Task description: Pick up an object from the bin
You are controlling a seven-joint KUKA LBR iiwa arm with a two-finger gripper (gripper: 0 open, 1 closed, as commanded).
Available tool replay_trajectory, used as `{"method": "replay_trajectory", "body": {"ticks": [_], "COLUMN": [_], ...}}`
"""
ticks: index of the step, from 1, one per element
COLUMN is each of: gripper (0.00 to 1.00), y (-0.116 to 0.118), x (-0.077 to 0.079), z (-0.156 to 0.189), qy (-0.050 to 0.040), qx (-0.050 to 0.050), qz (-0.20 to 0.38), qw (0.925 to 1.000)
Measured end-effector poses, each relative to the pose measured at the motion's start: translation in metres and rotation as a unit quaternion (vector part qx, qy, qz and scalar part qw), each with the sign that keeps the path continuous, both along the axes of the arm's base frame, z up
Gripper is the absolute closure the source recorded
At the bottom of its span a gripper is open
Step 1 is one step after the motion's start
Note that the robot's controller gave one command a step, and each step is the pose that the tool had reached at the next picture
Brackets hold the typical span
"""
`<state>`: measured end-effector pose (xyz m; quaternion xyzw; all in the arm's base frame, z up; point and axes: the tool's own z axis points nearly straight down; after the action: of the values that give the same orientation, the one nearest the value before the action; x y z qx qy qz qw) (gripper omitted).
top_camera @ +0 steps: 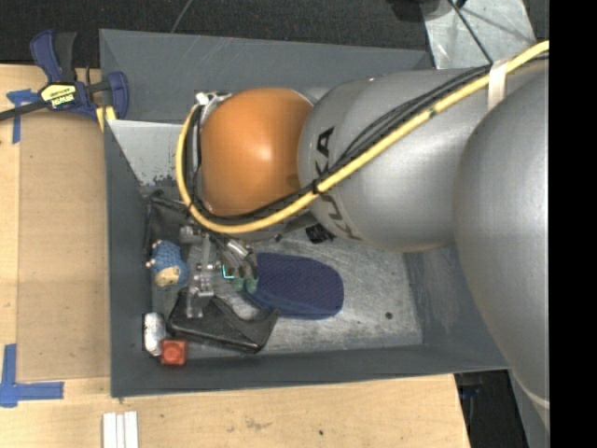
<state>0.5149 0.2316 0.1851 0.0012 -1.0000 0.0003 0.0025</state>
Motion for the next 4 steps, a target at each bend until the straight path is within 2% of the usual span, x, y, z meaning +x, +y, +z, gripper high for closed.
{"method": "replay_trajectory", "body": {"ticks": [1,2,3,4], "gripper": [0.00,0.00,0.00,1.00], "y": [-0.036,-0.114,-0.168,-0.168], "x": [0.039,0.017,0.054,0.059], "z": [-0.036,-0.097,-0.111,-0.106], "qy": [-0.0019,-0.0016,-0.0073,-0.0177], "qx": [-0.001,-0.002,0.003,0.003], "qz": [-0.013,-0.044,-0.019,-0.019], "qw": [0.9999,0.9990,0.9998,0.9997]}}
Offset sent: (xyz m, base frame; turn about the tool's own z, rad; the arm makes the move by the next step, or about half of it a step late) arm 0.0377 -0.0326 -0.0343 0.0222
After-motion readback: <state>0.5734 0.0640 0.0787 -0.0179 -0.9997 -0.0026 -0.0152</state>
